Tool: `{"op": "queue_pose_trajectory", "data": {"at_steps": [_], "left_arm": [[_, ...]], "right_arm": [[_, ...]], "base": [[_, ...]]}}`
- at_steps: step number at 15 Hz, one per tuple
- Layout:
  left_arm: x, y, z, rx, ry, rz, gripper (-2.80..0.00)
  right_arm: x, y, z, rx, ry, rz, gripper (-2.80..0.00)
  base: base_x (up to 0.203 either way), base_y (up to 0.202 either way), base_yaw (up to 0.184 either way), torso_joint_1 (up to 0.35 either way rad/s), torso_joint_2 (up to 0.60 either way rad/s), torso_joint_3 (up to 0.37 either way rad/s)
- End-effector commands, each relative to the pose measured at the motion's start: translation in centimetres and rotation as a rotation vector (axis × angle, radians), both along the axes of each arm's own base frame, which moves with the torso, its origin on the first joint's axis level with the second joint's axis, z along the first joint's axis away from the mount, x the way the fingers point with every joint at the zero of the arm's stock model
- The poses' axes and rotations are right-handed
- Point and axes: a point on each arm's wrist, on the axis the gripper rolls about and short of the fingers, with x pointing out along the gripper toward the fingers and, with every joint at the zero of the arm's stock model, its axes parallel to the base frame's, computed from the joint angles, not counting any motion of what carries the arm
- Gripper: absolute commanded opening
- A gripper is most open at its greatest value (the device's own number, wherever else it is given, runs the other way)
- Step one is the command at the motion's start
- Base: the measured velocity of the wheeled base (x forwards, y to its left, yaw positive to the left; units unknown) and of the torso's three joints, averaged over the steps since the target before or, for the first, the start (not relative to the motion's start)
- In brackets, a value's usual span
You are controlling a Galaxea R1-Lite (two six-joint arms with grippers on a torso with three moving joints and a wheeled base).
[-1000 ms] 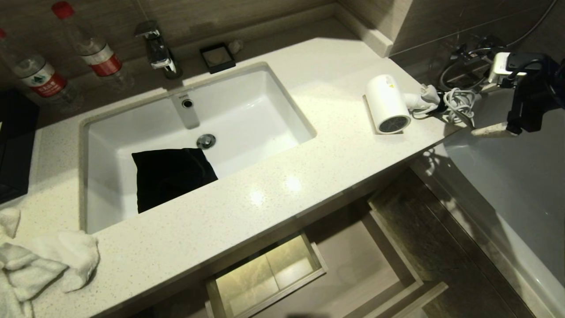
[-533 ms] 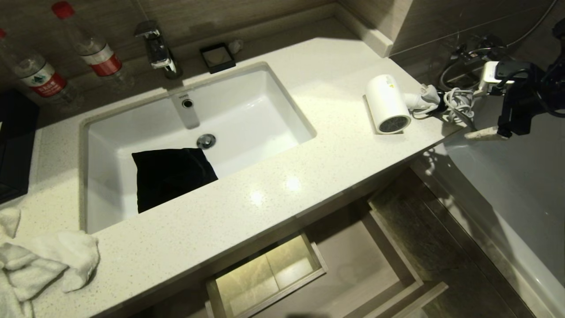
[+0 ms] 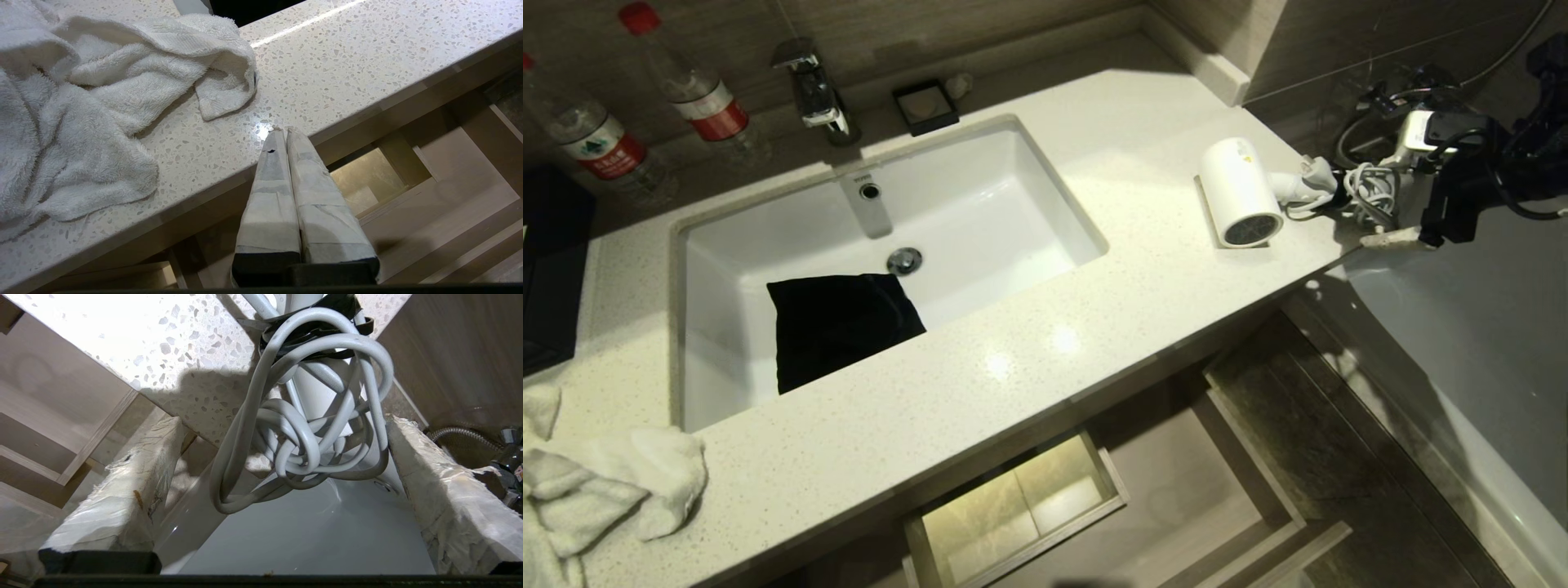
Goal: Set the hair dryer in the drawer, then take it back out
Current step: Pick up the hairdryer
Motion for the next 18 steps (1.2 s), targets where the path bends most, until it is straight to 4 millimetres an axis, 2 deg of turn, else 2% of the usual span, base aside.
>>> {"op": "queue_pose_trajectory", "data": {"at_steps": [1, 11, 18], "left_arm": [[0.0, 0.0, 0.0, 0.000, 0.002, 0.000, -2.80], [0.0, 0.0, 0.0, 0.000, 0.001, 0.000, -2.80], [0.0, 0.0, 0.0, 0.000, 0.001, 0.000, -2.80]], "right_arm": [[0.6, -0.1, -0.7, 0.000, 0.020, 0.003, 0.00], [0.9, -0.2, -1.4, 0.081, 0.076, -0.072, 0.00], [0.8, 1.4, -0.9, 0.132, 0.096, -0.126, 0.00]], "base": [[0.000, 0.000, 0.000, 0.000, 0.00, 0.000], [0.000, 0.000, 0.000, 0.000, 0.00, 0.000], [0.000, 0.000, 0.000, 0.000, 0.00, 0.000]]}}
